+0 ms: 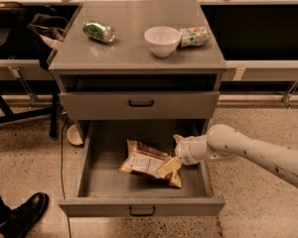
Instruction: Pick brown chip bag from middle drawer and place on counter
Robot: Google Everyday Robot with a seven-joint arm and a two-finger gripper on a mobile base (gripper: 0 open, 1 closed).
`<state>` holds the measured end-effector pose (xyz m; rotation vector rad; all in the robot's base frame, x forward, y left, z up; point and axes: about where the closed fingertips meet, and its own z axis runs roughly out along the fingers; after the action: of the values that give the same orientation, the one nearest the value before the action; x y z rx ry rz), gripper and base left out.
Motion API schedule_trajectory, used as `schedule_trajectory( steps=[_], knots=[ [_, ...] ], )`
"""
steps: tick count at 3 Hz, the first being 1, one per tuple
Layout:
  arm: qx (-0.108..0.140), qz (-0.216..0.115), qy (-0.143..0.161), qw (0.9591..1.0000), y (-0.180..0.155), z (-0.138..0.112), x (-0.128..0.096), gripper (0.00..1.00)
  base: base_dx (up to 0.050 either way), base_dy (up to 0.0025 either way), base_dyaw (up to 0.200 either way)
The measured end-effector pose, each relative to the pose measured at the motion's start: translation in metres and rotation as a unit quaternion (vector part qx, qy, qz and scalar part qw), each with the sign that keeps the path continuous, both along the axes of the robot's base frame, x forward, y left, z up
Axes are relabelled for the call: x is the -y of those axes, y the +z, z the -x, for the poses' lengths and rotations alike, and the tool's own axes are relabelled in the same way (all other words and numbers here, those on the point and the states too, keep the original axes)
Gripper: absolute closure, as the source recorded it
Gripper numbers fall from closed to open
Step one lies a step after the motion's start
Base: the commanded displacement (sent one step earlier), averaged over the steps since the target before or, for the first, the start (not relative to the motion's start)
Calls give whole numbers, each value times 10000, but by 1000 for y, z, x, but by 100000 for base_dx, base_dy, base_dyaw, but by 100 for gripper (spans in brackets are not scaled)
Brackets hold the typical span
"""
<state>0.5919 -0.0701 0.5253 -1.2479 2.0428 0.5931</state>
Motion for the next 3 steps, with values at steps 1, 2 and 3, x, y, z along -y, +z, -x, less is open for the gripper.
schedule_trajectory(
  steps=[1,2,3],
  knots=[
    [-119,-74,-29,9999,-22,-15,-7,0,0,0,0],
    [-293,-115,-46,9995,-45,-24,-14,0,0,0,0],
    [-538,-130,-34,9985,-68,-25,-22,0,0,0,0]
  ],
)
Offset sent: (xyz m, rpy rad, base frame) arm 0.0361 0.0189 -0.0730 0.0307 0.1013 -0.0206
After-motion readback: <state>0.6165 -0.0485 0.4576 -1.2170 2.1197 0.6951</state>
